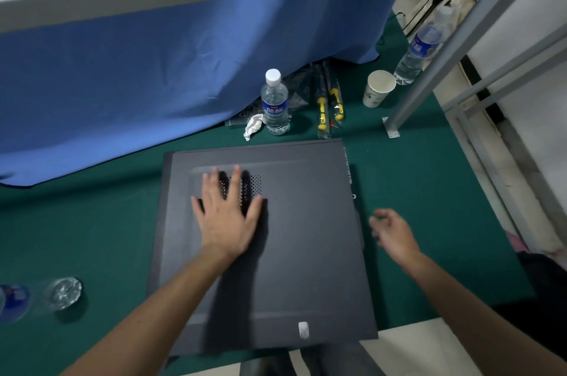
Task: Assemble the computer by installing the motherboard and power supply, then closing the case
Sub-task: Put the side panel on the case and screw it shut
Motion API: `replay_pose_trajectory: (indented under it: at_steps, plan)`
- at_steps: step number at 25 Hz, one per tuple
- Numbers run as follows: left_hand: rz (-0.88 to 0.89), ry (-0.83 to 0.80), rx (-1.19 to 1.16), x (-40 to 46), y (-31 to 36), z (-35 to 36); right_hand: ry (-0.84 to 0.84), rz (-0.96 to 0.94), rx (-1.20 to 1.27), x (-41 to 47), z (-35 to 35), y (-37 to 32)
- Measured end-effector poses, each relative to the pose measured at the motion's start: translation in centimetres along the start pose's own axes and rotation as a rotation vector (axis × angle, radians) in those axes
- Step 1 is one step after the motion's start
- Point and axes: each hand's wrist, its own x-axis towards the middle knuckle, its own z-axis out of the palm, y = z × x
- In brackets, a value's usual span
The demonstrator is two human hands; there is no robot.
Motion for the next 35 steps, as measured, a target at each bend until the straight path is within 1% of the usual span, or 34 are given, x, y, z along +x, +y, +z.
replay_pose_trajectory:
  at_steps: [2, 3, 5, 6, 8, 10, 12, 14, 17, 21, 23, 25, 28, 30, 32, 35]
  plan:
    - [0.078, -0.046, 0.116, -1.5, 1.3, 2.0, -0.132, 0.048, -0.183, -0.7, 0.4, 2.6]
    - [0.099, -0.034, 0.161, -1.8, 1.4, 2.5, -0.185, 0.052, -0.259, -1.1, 0.7, 3.4]
    - [0.109, 0.021, 0.167, -1.8, 1.1, 3.0, -0.265, 0.018, -0.386, -1.8, 1.2, 4.9]
    - [0.112, 0.047, 0.158, -1.8, 0.9, 3.2, -0.284, -0.009, -0.456, -2.0, 1.6, 5.6]
    - [0.115, 0.078, 0.15, -1.9, 0.7, 3.5, -0.264, -0.04, -0.584, -2.5, 2.1, 6.7]
    - [0.118, 0.099, 0.141, -1.9, 0.9, 3.9, -0.23, -0.053, -0.655, -2.6, 2.3, 7.2]
    - [0.111, 0.105, 0.143, -1.9, 1.0, 4.0, -0.239, -0.052, -0.691, -2.4, 2.2, 7.3]
    - [0.105, 0.106, 0.154, -2.0, 0.9, 4.1, -0.264, -0.027, -0.624, -2.2, 1.8, 7.4]
    - [0.113, 0.104, 0.152, -1.9, 0.9, 4.0, -0.287, 0.025, -0.371, -2.3, 1.2, 7.7]
    - [0.09, 0.079, 0.177, -2.3, 1.5, 3.4, -0.274, 0.047, -0.122, -3.1, -0.9, 7.9]
    - [0.065, 0.083, 0.206, -2.5, 2.5, 3.1, -0.281, 0.049, -0.035, -3.8, -2.2, 7.3]
    - [0.097, 0.086, 0.156, -2.1, 4.6, 3.2, -0.266, 0.052, 0.045, -3.8, -3.2, 6.4]
    - [0.18, 0.001, 0.056, -0.2, 9.1, 4.1, -0.231, 0.031, 0.075, -2.1, -4.3, 4.2]
    - [0.148, -0.04, 0.045, 0.8, 11.4, 5.2, -0.206, 0.051, 0.07, -0.1, -4.4, 2.4]
    - [0.127, -0.007, 0.111, 1.2, 12.1, 6.2, -0.171, 0.054, 0.076, 2.4, -3.6, 0.7]
    - [0.121, 0.113, 0.134, 1.1, 11.6, 7.1, -0.048, -0.019, 0.037, 6.6, -1.8, -1.6]
